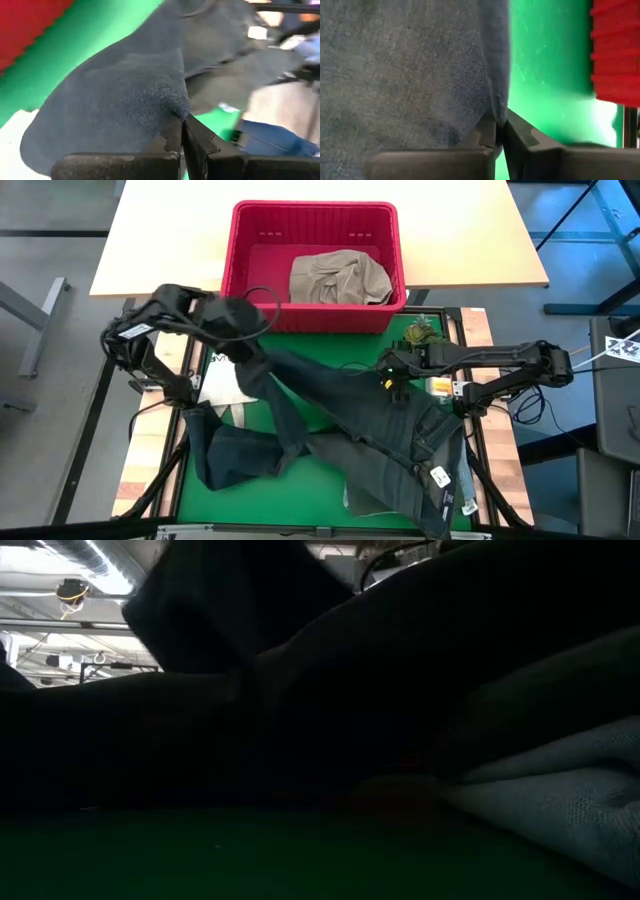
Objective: Fold Laundry from Bin
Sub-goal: Remove the dark blue jean from the red bin
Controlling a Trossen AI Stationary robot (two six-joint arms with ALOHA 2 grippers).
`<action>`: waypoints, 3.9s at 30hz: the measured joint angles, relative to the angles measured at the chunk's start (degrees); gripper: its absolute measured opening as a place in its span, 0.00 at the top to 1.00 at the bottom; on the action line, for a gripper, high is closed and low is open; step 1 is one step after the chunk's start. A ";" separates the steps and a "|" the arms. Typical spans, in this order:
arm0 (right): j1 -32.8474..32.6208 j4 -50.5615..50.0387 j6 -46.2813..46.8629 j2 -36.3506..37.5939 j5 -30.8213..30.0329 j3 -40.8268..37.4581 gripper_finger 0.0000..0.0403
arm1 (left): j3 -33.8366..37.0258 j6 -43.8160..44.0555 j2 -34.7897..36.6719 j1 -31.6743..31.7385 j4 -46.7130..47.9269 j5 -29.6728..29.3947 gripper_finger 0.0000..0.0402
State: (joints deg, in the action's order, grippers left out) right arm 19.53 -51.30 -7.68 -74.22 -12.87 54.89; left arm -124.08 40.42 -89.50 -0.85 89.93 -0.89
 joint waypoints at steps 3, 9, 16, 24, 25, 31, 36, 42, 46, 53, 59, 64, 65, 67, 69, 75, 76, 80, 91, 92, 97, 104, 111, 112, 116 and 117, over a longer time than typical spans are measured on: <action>0.00 -3.86 3.20 0.03 -1.37 0.29 0.98 | 5.40 0.02 -0.01 3.08 0.02 -1.99 1.00; 0.00 -12.23 6.41 0.03 -4.53 -0.26 0.96 | 14.58 0.01 -0.06 9.44 -0.07 -2.26 1.00; 0.00 -7.79 5.79 0.05 -4.51 -3.92 0.97 | 26.90 -1.21 -0.06 15.34 -0.43 -1.74 1.00; 0.00 -2.93 5.70 0.05 -9.30 -5.88 0.96 | 39.76 -6.77 -0.06 20.31 -8.50 -13.06 1.00; 0.00 -2.44 5.70 0.05 -9.59 -5.90 0.96 | 41.06 -7.83 -0.06 20.82 -10.00 -14.32 1.00; 0.00 -0.94 5.70 0.05 -9.75 -5.94 0.94 | 46.43 -14.00 -0.06 22.70 -17.46 -19.27 0.95; 0.00 -0.95 5.70 0.05 -9.79 -5.94 0.92 | 47.52 -17.39 -0.06 22.82 -17.91 -20.00 0.86; 0.00 -0.97 5.70 0.05 -9.55 -5.94 0.92 | 47.47 -18.53 -0.06 22.87 -17.93 -20.18 0.69; 0.00 -0.99 5.70 0.05 -9.38 -5.94 0.92 | 45.34 -18.29 -0.06 22.87 -16.28 -19.47 0.62; 0.00 -1.26 5.72 0.05 -8.56 -5.94 0.92 | 37.61 -18.28 -0.06 22.87 -10.20 -19.59 0.59; 0.00 -1.26 5.72 0.05 -8.56 -5.94 0.92 | 31.53 -14.32 -0.06 22.87 -6.33 -16.64 0.61; 0.00 -1.28 5.72 0.05 -8.54 -5.94 0.92 | 30.56 -2.99 -0.06 20.68 -6.37 -1.74 0.63; 0.00 -1.28 5.72 0.05 -8.55 -5.94 0.92 | 30.84 -1.37 -0.06 19.66 -6.47 1.20 0.63; 0.00 -1.28 5.72 0.05 -8.54 -5.94 0.92 | 31.66 1.49 -0.06 17.22 -6.36 4.94 0.63; 0.00 -1.30 5.72 0.05 -8.54 -5.94 0.92 | 32.99 4.55 -0.06 14.22 -6.52 6.07 0.63; 0.00 -1.32 5.72 0.05 -8.54 -5.94 0.92 | 39.80 14.73 -0.06 5.41 -13.75 5.15 0.63; 0.00 -1.32 5.72 0.05 -8.54 -5.94 0.92 | 41.19 16.03 -0.08 4.23 -15.91 4.89 0.63; 0.00 -1.32 5.72 0.05 -8.54 -5.94 0.92 | 47.33 19.71 -0.08 0.57 -25.45 2.31 0.63; 0.00 -1.32 5.72 0.05 -8.54 -5.94 0.92 | 60.20 28.66 -0.10 -4.58 -38.04 -0.98 0.63; 0.00 -1.32 5.72 0.05 -8.54 -5.94 0.92 | 60.99 29.09 -0.10 -4.82 -38.93 -1.14 0.63; 0.00 -1.32 5.71 0.05 -8.54 -5.94 0.92 | 64.40 30.02 -0.07 -5.55 -45.34 -3.11 0.63; 0.00 -1.32 5.72 0.05 -8.54 -5.92 0.92 | 68.82 31.73 -0.06 -5.77 -52.90 -4.13 0.63; 0.00 -1.31 5.72 0.05 -8.54 -5.92 0.92 | 73.01 33.13 -0.06 -5.74 -60.55 -4.48 0.63; 0.00 -1.32 5.72 0.05 -8.54 -5.92 0.92 | 73.49 33.10 -0.06 -5.74 -61.67 -4.61 0.63; 0.00 -1.30 5.72 0.05 -8.54 -5.92 0.92 | 75.32 32.98 -0.06 -5.74 -65.25 -6.60 0.63; 0.00 -1.31 5.71 0.05 -8.54 -5.92 0.92 | 75.58 32.88 -0.06 -5.74 -65.62 -7.05 0.63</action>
State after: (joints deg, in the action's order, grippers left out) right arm 19.53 -52.60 -1.97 -74.17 -21.40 48.97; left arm -48.49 73.30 -89.56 -6.59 24.32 -7.94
